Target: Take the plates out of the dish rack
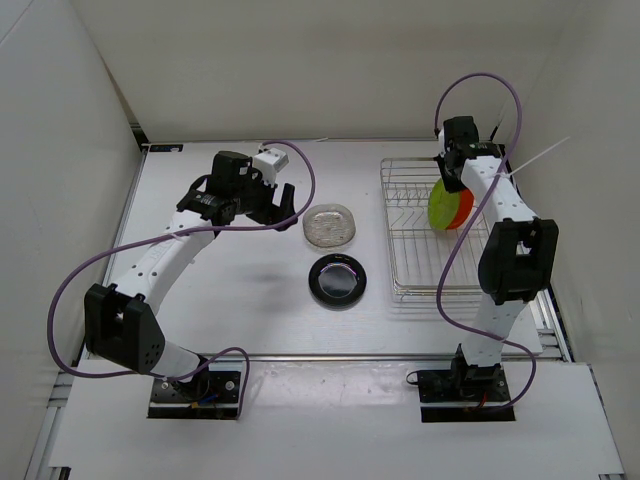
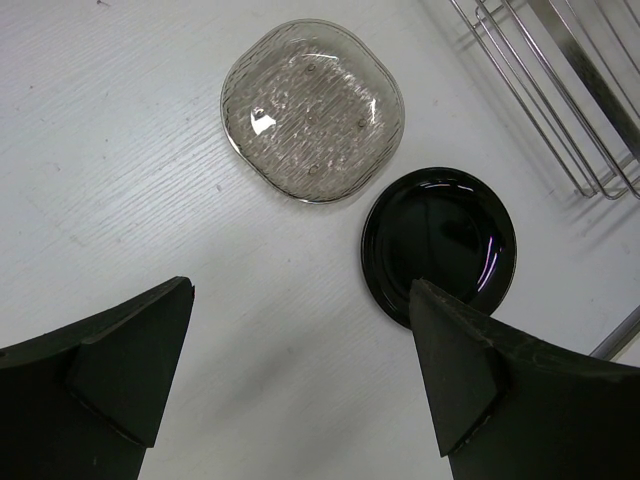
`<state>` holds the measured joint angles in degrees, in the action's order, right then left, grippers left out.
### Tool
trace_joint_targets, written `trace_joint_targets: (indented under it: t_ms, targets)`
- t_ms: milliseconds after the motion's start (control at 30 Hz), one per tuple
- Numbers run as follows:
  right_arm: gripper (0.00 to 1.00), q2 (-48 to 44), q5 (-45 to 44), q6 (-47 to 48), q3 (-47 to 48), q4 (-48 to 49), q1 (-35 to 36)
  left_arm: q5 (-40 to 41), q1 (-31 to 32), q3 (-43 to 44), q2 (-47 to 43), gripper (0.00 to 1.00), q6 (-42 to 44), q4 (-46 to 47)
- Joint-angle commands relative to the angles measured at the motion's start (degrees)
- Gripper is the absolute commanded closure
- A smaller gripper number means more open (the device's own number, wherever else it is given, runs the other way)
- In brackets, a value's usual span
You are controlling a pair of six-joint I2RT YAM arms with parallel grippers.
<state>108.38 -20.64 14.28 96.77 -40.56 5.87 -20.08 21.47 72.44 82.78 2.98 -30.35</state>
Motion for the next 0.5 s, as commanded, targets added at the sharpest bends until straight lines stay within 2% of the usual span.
trace_joint_targets:
  t_ms: [0,233,333,467]
  targets:
    - [0.84,-0.2,-1.3,-1.1,2.6,-0.1,0.2,-1.6,-0.3,0.1,-3.4,0.00,-0.2,1.0]
    - [0.93,-0.7,-5.4,-2.9,3.2,-1.2,1.3,-1.6,-0.3,0.1,-2.8,0.00,-0.2,1.0]
    - [1.00,-0.7,-5.4,-2.9,3.2,-1.7,1.3,-1.6,-0.3,0.6,-2.8,0.00,-0.2,1.0]
    - [1.00,-0.7,-5.4,-3.5,3.7,-2.2,1.3,-1.6,-0.3,0.6,-2.8,0.00,-0.2,1.0]
